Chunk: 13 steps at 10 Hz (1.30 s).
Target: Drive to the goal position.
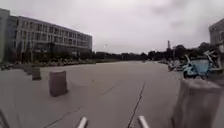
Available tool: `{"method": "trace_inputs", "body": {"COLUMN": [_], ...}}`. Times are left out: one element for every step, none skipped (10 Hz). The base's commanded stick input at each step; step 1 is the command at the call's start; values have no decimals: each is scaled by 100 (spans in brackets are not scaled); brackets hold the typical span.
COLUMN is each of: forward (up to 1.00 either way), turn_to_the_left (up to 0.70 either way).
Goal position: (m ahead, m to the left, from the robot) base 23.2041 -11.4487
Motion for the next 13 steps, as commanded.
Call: {"method": "trace_inputs", "body": {"forward": [100,100,100,100,100,100,100,100,100,100,100,100,100], "turn_to_the_left": [-19,-34,-34,-34,-34,-34,-34,-34,-34,-34,-34,-34,-34]}}
